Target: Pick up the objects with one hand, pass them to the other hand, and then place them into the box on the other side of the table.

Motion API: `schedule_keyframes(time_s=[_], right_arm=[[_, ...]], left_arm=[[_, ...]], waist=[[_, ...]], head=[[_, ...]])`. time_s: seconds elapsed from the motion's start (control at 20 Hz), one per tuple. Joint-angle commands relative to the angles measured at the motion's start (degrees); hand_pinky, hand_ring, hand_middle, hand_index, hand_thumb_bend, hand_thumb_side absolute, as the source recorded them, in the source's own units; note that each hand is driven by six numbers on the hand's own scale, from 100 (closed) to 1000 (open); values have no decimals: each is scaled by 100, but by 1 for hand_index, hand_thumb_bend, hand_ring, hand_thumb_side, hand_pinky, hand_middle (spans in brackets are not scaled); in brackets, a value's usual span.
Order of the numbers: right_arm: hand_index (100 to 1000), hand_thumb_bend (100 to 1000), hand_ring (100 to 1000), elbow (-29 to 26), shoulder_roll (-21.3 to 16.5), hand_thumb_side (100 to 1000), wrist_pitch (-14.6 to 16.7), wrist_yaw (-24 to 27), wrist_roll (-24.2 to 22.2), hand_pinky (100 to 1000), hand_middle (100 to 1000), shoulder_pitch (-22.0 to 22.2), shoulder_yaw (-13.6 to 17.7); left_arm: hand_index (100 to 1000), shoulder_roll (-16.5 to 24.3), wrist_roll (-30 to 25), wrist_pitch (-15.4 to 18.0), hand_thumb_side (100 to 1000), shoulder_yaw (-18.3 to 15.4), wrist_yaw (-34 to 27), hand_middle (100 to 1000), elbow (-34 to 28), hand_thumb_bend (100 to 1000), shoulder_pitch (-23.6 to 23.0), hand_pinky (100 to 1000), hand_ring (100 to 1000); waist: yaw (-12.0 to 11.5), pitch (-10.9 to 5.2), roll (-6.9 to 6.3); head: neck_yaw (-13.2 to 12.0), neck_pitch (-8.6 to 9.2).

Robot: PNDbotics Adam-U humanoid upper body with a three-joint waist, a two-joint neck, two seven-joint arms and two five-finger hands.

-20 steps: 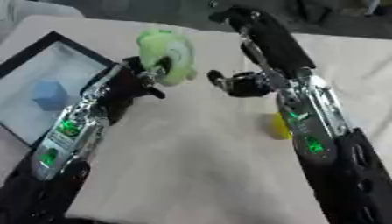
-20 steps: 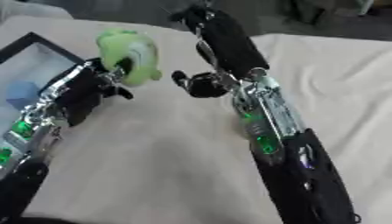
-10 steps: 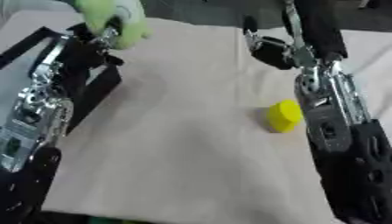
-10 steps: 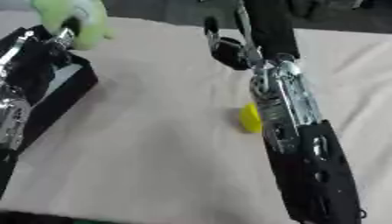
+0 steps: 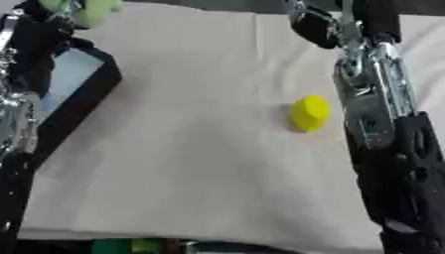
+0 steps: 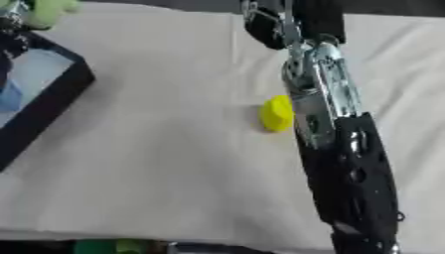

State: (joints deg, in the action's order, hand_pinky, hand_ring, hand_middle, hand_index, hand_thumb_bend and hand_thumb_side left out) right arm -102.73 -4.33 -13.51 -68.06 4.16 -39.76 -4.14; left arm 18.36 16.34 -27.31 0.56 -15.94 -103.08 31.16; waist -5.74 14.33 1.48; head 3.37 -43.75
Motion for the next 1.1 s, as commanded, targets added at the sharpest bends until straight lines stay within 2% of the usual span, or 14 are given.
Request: schedule_keyframes(time_s=[0.05,0.35,0.7,0.95,1.1], right_arm=[[787,217,730,-170,-94,100,-62,-79,50,818,629,-54,77],[785,218,725,-213,-114,100,-95,-110,109,816,626,-49,112],[783,221,721,-256,-121,100,-100,-140,178,814,622,-50,138],[781,221,718,-272,-129,100,-103,-143,230,813,619,-50,155],[781,222,715,-282,-134,100,-100,-133,276,812,617,-50,162]], left_arm=[[370,8,293,-40,300,-298,2,571,39,100,42,570,668],[374,-25,896,-262,287,-606,-104,571,285,100,37,569,666],[375,-32,1250,-471,276,-775,-168,569,499,100,35,568,662],[381,-38,1428,-660,250,-881,-179,570,737,100,35,567,661],[414,-37,1547,-816,215,-926,-174,585,872,100,38,578,676]], waist=[[-19,-88,-30],[-38,-89,-30],[-39,-82,-42],[-49,-82,-40],[-51,-81,-41]], head=[[17,46],[-112,209],[-628,422],[-696,417],[-698,389]])
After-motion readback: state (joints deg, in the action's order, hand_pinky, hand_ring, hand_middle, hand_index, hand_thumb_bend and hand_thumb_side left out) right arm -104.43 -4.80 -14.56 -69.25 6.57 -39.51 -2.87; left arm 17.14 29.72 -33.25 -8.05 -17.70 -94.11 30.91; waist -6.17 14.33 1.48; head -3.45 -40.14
